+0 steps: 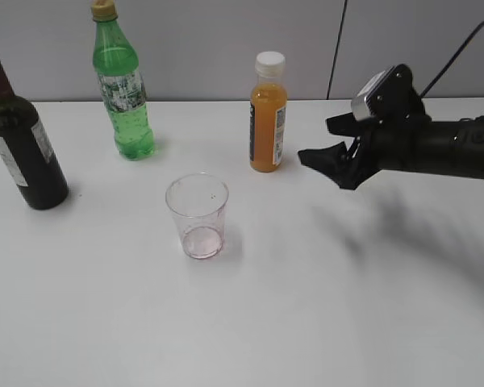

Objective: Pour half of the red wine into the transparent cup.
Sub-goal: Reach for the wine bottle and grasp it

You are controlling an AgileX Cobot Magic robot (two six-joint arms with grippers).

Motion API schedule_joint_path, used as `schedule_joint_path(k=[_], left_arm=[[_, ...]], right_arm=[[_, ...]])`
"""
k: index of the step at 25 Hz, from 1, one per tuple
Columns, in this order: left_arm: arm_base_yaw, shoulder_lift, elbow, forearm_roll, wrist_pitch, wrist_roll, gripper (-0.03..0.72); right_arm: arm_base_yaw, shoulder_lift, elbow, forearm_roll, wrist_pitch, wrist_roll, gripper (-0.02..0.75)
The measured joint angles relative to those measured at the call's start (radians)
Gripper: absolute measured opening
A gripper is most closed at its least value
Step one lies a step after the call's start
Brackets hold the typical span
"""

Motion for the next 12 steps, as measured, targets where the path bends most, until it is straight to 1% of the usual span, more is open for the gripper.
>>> schedule_joint_path(k=[2, 5, 7, 10, 12], left_arm=[[0.0, 0.0, 0.0, 0.0, 0.0, 0.0, 0.239], [0.0, 0.0, 0.0, 0.0, 0.0, 0.0, 0.239], [0.0, 0.0, 0.0, 0.0, 0.0, 0.0, 0.239], [0.0, 0.0, 0.0, 0.0, 0.0, 0.0, 0.239], [0.0, 0.0, 0.0, 0.0, 0.0, 0.0, 0.239]], right_arm=[[0.0, -0.064, 0.002, 0.078, 0.118, 0.024, 0.625], [0.0, -0.151, 0.002, 0.263, 0.325, 0.04, 0.622], [-0.001, -0.199, -0.009, 0.379, 0.5, 0.046, 0.619], [-0.002, -0.248, -0.063, 0.491, 0.776, 0.055, 0.613], [-0.004, -0.258, -0.137, 0.573, 0.972, 0.044, 0.613]])
